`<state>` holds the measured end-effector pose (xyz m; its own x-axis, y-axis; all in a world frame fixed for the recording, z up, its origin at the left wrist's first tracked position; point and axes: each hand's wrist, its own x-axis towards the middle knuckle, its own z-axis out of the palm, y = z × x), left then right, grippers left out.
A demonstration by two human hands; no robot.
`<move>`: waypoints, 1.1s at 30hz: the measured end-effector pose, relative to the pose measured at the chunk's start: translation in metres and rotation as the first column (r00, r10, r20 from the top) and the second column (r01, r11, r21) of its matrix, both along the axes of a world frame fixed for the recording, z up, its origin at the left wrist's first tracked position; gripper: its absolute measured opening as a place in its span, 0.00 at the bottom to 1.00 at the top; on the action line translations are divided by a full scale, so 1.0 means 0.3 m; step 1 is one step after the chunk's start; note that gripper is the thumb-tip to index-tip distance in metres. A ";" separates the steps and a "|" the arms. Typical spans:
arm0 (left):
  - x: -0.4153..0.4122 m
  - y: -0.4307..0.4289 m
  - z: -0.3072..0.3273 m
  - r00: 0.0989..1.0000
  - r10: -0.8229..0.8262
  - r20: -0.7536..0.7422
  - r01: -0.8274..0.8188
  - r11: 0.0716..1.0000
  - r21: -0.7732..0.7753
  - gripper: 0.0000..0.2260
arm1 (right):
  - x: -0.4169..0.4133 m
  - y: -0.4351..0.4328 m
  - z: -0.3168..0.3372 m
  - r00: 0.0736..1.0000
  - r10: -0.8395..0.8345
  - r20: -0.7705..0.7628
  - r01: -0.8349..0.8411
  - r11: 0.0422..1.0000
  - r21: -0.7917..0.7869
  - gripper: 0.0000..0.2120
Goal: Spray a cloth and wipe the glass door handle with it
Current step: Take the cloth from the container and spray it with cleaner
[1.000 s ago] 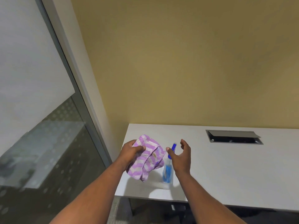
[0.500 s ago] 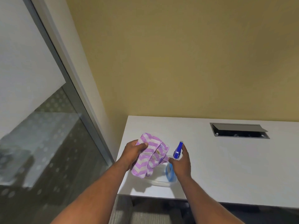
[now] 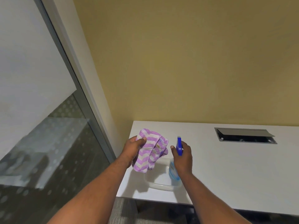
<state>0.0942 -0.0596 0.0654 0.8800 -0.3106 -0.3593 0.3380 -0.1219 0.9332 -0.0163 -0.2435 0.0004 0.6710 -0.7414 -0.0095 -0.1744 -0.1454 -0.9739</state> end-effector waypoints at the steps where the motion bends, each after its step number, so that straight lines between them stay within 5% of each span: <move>1: -0.001 -0.004 0.027 1.000 0.021 0.010 -0.021 1.000 -0.020 0.05 | -0.005 0.004 0.035 0.999 0.008 0.035 -0.006 0.999 -0.048 0.13; 11: -0.060 -0.100 0.397 0.977 0.152 0.149 -0.089 0.929 -0.360 0.09 | -0.113 0.088 0.563 0.942 0.270 0.200 -0.129 0.840 -0.526 0.08; 20: -0.166 -0.151 0.658 0.941 0.216 0.261 -0.053 0.854 -0.517 0.07 | -0.277 0.163 0.913 0.925 0.304 0.227 -0.098 0.770 -0.630 0.13; 33: -0.284 -0.133 0.783 0.913 0.254 0.320 -0.050 0.847 -0.530 0.06 | -0.411 0.145 1.000 0.941 0.174 0.291 0.063 0.753 -0.655 0.14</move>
<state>0.0091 -0.0997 0.3004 0.9645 -0.2074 0.1636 -0.0635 0.4191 0.9057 -0.1394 -0.1999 0.3004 0.5876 -0.4472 0.6744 0.1509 -0.7582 -0.6343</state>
